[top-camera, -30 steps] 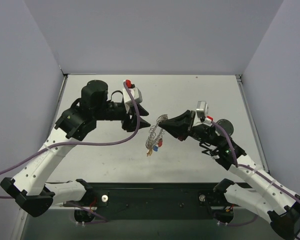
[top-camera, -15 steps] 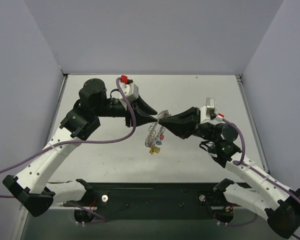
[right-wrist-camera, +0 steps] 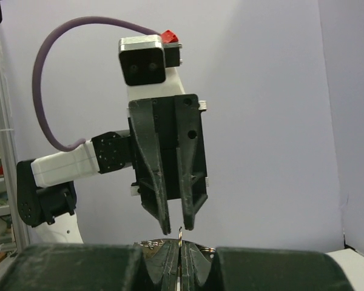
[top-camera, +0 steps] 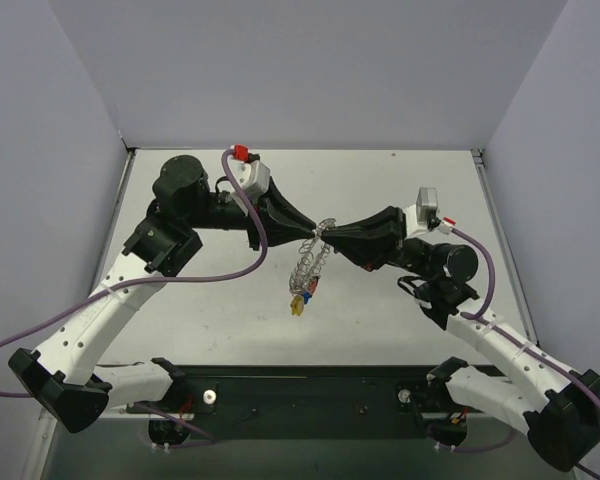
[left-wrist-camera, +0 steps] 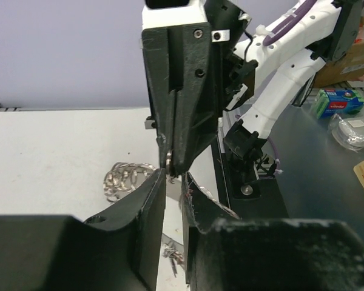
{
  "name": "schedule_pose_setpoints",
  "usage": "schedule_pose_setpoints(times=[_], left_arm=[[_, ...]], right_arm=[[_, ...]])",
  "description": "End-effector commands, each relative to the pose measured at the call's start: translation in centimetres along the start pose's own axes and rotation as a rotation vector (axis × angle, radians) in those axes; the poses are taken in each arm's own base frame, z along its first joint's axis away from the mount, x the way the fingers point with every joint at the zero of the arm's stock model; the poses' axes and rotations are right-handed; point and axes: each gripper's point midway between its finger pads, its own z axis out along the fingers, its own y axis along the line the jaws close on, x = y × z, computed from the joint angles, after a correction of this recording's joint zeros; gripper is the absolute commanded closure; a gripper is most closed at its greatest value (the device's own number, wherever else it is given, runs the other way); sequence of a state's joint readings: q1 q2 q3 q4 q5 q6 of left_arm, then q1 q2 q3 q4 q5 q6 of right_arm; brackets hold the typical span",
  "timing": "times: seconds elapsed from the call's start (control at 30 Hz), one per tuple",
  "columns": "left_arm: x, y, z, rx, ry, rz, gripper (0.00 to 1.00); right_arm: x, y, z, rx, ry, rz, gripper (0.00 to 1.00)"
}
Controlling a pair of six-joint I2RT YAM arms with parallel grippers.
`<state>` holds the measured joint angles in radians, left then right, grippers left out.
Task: Put the keys on the keyring
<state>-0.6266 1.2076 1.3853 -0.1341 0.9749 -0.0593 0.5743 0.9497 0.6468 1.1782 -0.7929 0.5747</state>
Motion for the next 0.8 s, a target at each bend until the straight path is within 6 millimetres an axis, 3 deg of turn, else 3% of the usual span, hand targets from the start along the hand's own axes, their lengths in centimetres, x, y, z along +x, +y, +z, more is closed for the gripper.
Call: schedule_pose_setpoints(times=[0.0,0.07,0.37,0.53,0.57,0.77], left_arm=[[-1.3,-1.3,-0.1,0.075,-0.049,0.042,0.73],[-1.4,-1.4,0.0,0.084,-0.062,0.053,0.73],[-1.0,-0.7,0.2,0.056,-0.07,0.038,0.73],[-1.3,1.4,-0.6,-0.045,-0.064,0.05,0.73],[-0.3,1.8,-0.8,-0.065,-0.029,0.004,0.73],[0.6,2.5,-1.4,-0.063,0.028,-0.046,0.7]], right_arm=[[-5.1,1.5,0.2,-0.071,-0.207,-0.121,1.0],[-5.0,0.8,0.1,-0.062,-0.218,-0.106,1.0],[-5.6,1.1,0.9,-0.136,-0.223,-0.052,1.0],[-5.5,1.3,0.8,-0.142,-0.211,-0.063,1.0],[-5.4,1.5,0.8,-0.15,-0.202,-0.063,1.0],[-5.1,2.2,0.8,-0.186,-0.162,-0.073,1.0]])
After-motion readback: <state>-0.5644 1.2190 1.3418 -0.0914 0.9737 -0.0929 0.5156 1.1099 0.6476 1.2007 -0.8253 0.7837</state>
